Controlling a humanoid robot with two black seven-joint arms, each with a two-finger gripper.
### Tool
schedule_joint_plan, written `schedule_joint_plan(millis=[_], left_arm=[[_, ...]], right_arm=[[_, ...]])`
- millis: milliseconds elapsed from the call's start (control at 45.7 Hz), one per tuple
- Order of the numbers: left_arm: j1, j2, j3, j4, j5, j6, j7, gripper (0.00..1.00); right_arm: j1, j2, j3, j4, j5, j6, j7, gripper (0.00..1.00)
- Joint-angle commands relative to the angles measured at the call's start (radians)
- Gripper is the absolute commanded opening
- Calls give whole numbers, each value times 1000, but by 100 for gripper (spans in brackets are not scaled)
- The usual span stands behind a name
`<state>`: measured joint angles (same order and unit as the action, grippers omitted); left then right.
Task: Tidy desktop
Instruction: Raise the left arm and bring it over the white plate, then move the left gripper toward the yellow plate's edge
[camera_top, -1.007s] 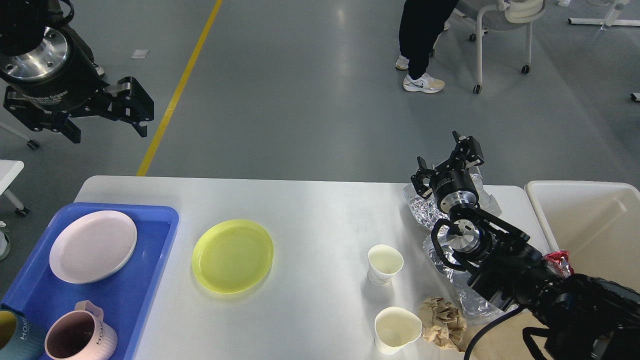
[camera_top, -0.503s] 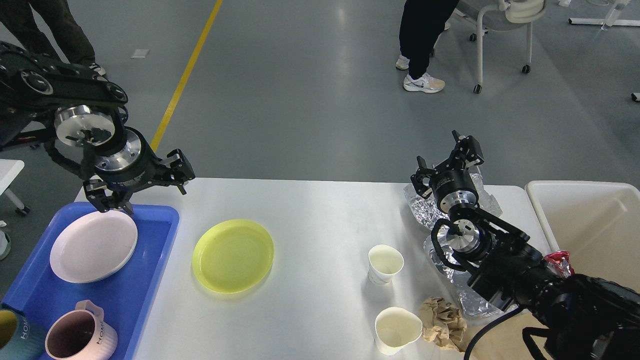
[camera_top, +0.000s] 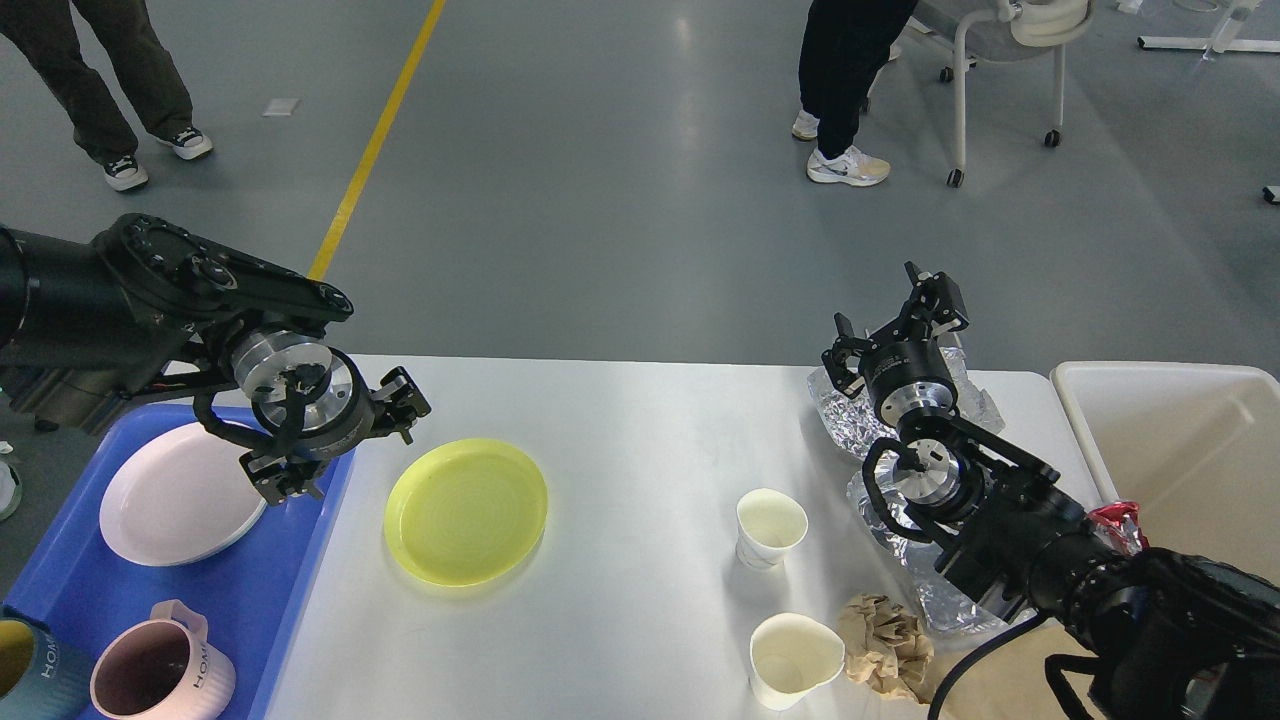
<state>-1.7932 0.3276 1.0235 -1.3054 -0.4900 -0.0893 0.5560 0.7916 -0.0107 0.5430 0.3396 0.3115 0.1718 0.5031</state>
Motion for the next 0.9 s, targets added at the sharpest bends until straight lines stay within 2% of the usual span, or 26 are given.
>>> schedule_joint_plan(millis=[0, 875], left_arm=[[3, -2, 1, 1, -1, -3, -2, 96], [-15, -2, 35, 15, 11, -21, 2, 97]], right_arm=[[0, 0, 0, 1, 0, 0, 0, 100], [0, 0, 0, 1, 0, 0, 0, 100]])
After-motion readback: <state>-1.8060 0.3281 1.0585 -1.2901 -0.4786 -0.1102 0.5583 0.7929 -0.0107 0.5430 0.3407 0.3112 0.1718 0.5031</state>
